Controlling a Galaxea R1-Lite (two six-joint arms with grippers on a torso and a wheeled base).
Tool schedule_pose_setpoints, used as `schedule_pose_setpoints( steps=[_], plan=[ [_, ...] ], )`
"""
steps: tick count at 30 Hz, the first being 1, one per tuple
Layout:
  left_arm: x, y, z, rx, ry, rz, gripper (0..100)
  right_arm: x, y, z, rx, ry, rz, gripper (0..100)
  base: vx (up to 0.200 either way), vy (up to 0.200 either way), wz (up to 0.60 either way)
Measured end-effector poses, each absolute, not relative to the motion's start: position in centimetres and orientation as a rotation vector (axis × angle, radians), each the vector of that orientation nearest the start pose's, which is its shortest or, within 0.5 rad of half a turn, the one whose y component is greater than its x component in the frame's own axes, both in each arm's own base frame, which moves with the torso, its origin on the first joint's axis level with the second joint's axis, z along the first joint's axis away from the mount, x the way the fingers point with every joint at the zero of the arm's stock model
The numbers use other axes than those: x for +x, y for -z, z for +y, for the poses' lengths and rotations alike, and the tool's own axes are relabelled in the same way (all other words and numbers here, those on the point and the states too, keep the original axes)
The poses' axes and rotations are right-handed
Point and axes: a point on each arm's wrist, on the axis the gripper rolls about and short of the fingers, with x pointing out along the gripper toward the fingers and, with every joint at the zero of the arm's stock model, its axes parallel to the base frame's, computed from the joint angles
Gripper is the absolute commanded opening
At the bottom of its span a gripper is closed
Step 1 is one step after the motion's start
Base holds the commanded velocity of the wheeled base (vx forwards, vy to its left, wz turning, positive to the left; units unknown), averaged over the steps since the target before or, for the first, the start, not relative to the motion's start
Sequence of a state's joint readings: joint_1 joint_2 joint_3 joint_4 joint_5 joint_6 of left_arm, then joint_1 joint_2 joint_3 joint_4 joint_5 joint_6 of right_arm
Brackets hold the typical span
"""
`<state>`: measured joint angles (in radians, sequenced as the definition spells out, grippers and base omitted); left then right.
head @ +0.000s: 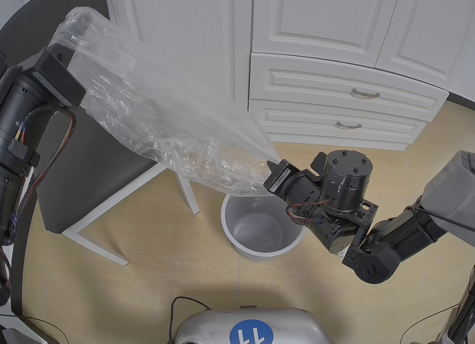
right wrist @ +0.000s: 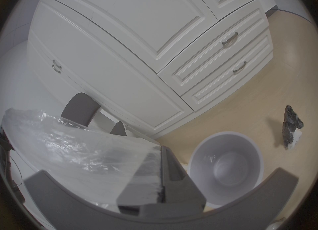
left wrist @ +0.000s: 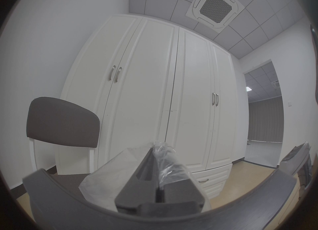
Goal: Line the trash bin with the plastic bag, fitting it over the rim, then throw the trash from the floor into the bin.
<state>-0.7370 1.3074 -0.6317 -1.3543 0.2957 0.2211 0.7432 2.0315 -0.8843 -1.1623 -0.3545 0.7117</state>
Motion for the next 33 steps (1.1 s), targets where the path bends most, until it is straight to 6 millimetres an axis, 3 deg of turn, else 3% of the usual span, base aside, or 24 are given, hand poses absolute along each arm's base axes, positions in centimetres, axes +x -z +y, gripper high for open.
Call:
schedule_pose_setpoints(
  steps=[13,14,33],
  plan=[
    [14.8,-29.4,-13.0,-0.108,0.376,-0.596,0,28.2,-12.4,25.6,0.685,-0.383,0.144,0,0.000,0.000,0.00],
    [14.8,-29.4,-13.0,-0.107,0.376,-0.595,0,28.1,-12.3,25.7,0.683,-0.385,0.148,100,0.000,0.000,0.00],
    [14.8,-29.7,-12.9,-0.114,0.373,-0.608,0,28.0,-10.2,26.6,0.664,-0.392,0.181,100,0.000,0.000,0.00]
  ],
)
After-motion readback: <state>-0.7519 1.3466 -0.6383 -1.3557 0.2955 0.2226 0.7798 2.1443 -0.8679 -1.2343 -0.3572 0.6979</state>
